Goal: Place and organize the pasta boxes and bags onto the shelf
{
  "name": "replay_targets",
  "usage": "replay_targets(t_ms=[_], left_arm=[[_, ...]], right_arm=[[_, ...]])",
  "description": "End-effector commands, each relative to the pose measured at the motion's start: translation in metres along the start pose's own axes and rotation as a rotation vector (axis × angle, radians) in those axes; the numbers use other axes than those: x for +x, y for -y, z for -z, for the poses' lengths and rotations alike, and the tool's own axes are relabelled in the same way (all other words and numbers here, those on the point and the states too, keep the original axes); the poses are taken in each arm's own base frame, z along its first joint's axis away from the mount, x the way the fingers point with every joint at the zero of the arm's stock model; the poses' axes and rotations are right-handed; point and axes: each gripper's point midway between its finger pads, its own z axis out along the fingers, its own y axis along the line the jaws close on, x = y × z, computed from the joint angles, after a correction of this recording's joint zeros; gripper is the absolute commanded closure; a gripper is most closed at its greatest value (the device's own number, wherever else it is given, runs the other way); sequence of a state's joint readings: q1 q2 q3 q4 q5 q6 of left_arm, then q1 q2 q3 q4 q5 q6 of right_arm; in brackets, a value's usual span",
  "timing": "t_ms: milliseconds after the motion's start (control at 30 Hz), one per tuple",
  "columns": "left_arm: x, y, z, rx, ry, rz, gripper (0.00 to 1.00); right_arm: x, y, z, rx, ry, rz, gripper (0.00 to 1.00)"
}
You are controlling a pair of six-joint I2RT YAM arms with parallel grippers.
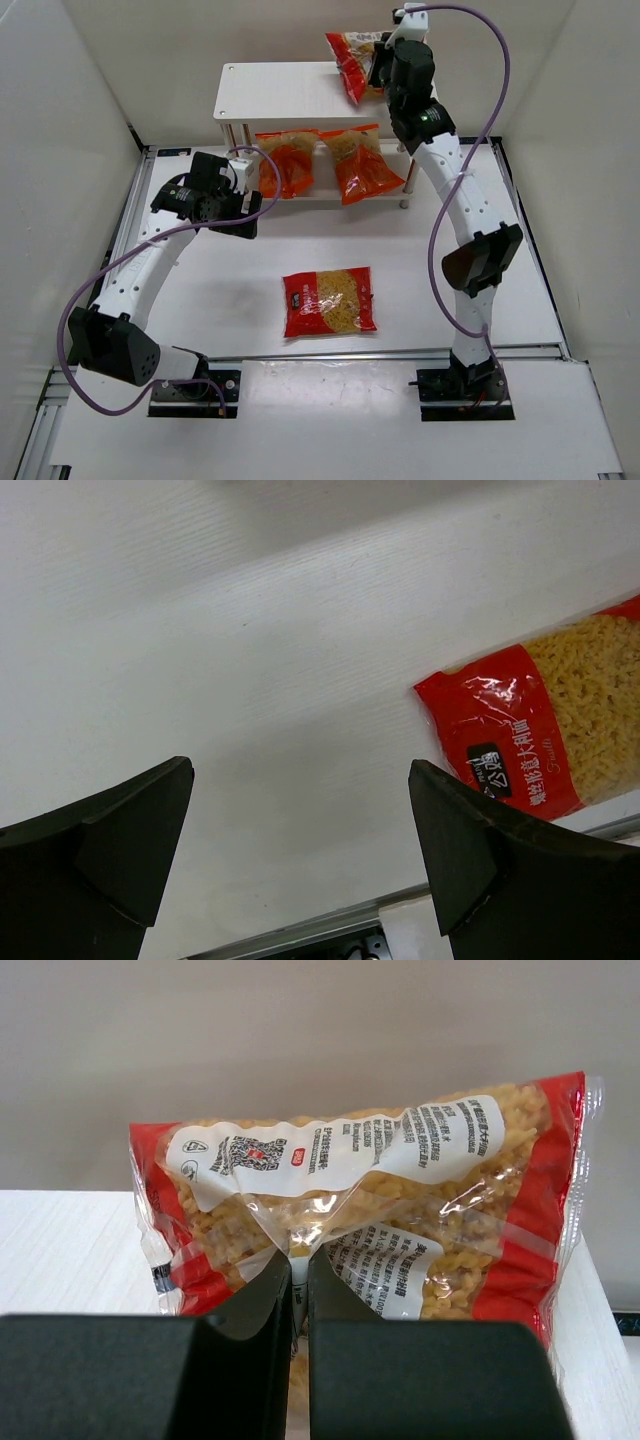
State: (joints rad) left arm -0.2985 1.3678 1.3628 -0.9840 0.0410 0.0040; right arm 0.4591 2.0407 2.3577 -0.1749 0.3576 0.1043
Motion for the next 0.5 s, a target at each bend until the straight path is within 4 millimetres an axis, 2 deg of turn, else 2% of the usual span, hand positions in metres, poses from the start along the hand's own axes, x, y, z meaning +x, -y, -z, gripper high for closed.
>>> replay_targets(t_ms=[0, 33, 67, 133, 167, 200, 233, 267, 300, 333, 367, 400, 433, 467], left_arm=[[-0.004, 0.003, 0.001, 0.008, 0.025, -0.001, 0.0], [-0.004, 0.003, 0.001, 0.008, 0.025, -0.001, 0.0], [-0.004, 0.003, 0.001, 0.008, 0.025, -0.001, 0.0], [-0.004, 0.004, 0.001, -0.001, 0.025, -0.01, 0.0], [-0.004, 0.012, 0.001, 0.008, 0.024, -0.035, 0.0], [-0.003, 0.017, 0.001, 0.01, 0.024, -0.052, 0.0], [-0.003, 0.023, 0.001, 0.013, 0.024, -0.071, 0.0], [-0.002, 0.038, 0.002, 0.028, 0.024, -0.116, 0.0], [0.0, 0.048, 0.002, 0.046, 0.024, -0.14, 0.0], [0.001, 0.057, 0.003, 0.058, 0.025, -0.167, 0.0], [0.006, 0.08, 0.002, 0.097, 0.014, -0.223, 0.0], [0.006, 0.093, -0.005, 0.119, 0.012, -0.253, 0.0], [0.009, 0.106, -0.01, 0.14, 0.004, -0.284, 0.0], [0.016, 0.131, -0.013, 0.18, -0.008, -0.343, 0.0]], right_arm=[[-0.059, -0.009, 0.008, 0.004, 0.188, -0.11, 0.96], [-0.053, -0.013, 0.008, 0.003, 0.176, -0.119, 0.87], [-0.053, -0.013, 0.008, 0.003, 0.176, -0.119, 0.52], [-0.053, -0.028, 0.015, -0.035, 0.161, -0.091, 0.2], [-0.055, -0.041, 0.019, -0.075, 0.158, -0.08, 0.04], [-0.085, -0.049, 0.04, -0.128, 0.201, -0.059, 0.0], [-0.103, -0.055, 0.054, -0.145, 0.232, -0.039, 0.0], [-0.112, -0.064, 0.071, -0.149, 0.243, -0.015, 0.0], [-0.151, -0.053, 0.104, -0.124, 0.313, 0.02, 0.0], [-0.139, -0.042, 0.11, -0.07, 0.276, 0.039, 0.0], [-0.136, -0.03, 0.121, -0.035, 0.255, 0.043, 0.0], [-0.159, -0.009, 0.155, 0.002, 0.282, -0.002, 0.0], [-0.116, 0.008, 0.153, 0.065, 0.187, 0.026, 0.0], [-0.126, 0.035, 0.183, 0.126, 0.203, -0.006, 0.0]])
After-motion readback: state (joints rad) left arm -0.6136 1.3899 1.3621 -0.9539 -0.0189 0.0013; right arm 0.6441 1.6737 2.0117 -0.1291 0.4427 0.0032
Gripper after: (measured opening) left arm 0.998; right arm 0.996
